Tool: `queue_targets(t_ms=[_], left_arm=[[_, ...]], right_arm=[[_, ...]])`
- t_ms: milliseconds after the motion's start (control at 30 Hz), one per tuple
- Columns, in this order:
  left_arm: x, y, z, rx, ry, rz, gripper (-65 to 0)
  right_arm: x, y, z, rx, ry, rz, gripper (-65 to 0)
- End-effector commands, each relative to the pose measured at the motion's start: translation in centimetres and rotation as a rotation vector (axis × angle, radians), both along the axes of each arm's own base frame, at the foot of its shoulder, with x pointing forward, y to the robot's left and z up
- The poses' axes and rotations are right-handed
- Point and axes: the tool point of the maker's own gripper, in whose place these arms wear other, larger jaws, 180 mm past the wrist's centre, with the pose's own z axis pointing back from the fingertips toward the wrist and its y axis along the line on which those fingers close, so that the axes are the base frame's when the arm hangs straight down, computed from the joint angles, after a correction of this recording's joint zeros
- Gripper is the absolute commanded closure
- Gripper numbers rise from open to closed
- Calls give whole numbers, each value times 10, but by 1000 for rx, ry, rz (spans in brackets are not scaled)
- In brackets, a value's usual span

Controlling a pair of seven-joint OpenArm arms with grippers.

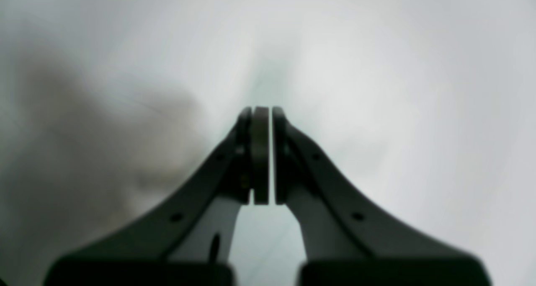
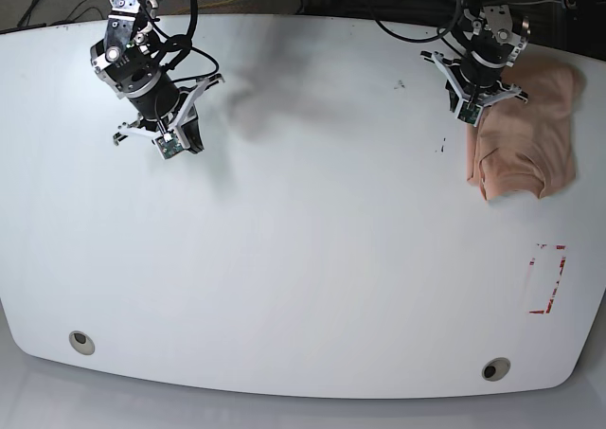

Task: Layout the t-shirt on the table in an organized manner, then fold the t-shirt properly
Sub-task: 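Push the bundle further onto the table edge with the left gripper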

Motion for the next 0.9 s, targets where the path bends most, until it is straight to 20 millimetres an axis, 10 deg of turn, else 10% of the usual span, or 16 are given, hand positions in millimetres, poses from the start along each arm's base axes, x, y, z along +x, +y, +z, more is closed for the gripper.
queue_targets(t_ms=[0,867], left_arm=[[4,14,9,28,-27,6,-25],[-10,122,25,99,-37,152,-25]], right_arm=[[5,1,13,10,-49,11,-13],[-7,2,5,13,-14,12,-13]])
